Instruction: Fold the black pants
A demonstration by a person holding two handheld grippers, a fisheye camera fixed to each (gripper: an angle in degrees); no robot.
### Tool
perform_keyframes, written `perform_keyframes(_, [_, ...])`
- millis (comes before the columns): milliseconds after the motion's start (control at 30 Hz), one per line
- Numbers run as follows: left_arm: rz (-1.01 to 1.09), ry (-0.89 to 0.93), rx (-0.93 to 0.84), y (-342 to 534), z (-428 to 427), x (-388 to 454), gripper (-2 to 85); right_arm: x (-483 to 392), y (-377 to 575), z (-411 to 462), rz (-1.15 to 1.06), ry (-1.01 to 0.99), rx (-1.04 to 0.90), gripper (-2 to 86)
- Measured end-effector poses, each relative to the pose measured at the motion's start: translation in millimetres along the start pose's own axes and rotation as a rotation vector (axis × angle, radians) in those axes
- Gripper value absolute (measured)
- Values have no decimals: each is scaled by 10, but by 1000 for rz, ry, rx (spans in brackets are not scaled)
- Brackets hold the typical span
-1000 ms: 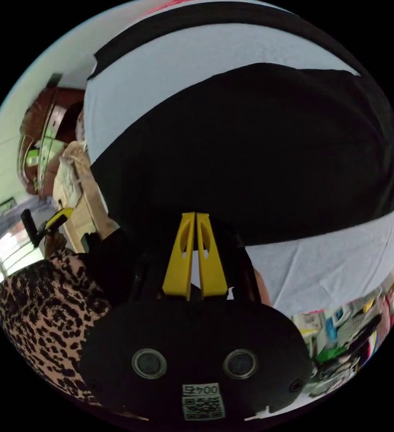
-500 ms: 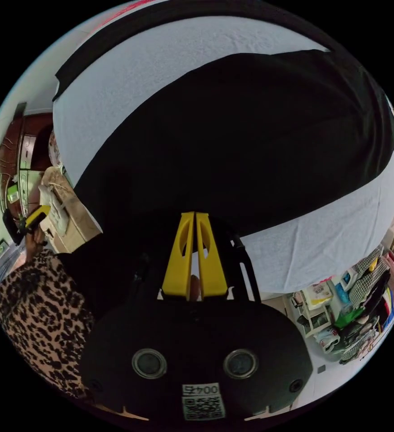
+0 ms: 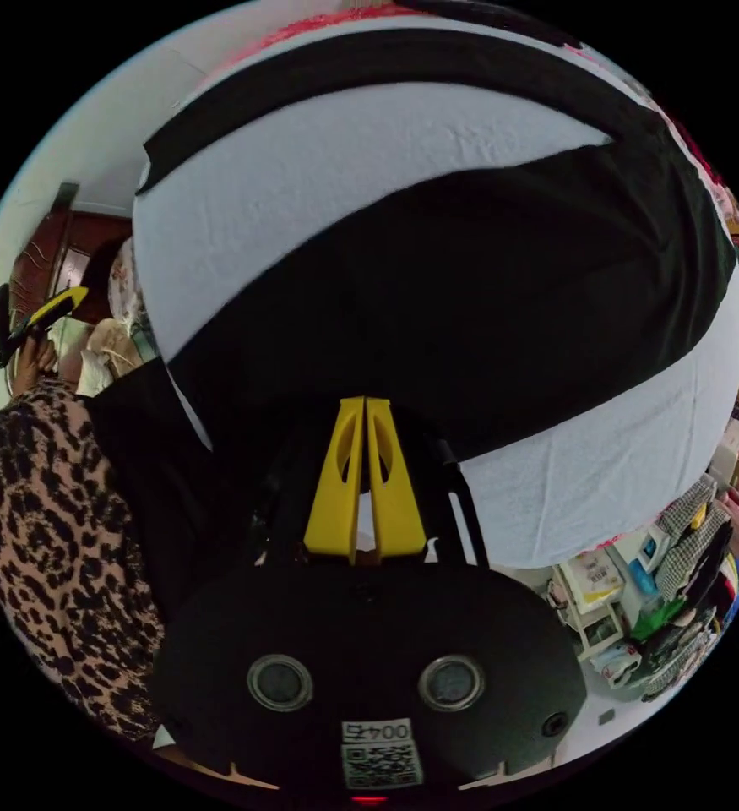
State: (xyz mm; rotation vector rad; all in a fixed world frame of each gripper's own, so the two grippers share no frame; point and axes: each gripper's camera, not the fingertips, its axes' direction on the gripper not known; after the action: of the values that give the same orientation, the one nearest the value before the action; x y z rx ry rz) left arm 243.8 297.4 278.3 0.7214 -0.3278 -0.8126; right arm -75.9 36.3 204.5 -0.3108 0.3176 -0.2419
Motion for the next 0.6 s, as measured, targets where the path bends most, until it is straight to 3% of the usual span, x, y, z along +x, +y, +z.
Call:
perform_keyframes(267, [158, -137, -71, -1397, -261, -745, 34, -430, -278, 196, 116, -130, 93, -8])
perform_keyframes(467, [386, -200, -144, -2171, -206, -881, 71, -619, -557, 675, 344, -123, -25, 4])
perform_keyframes(600, [455, -188, -192, -2484, -149, -907, 71, -584, -550, 777, 437, -99, 0, 3])
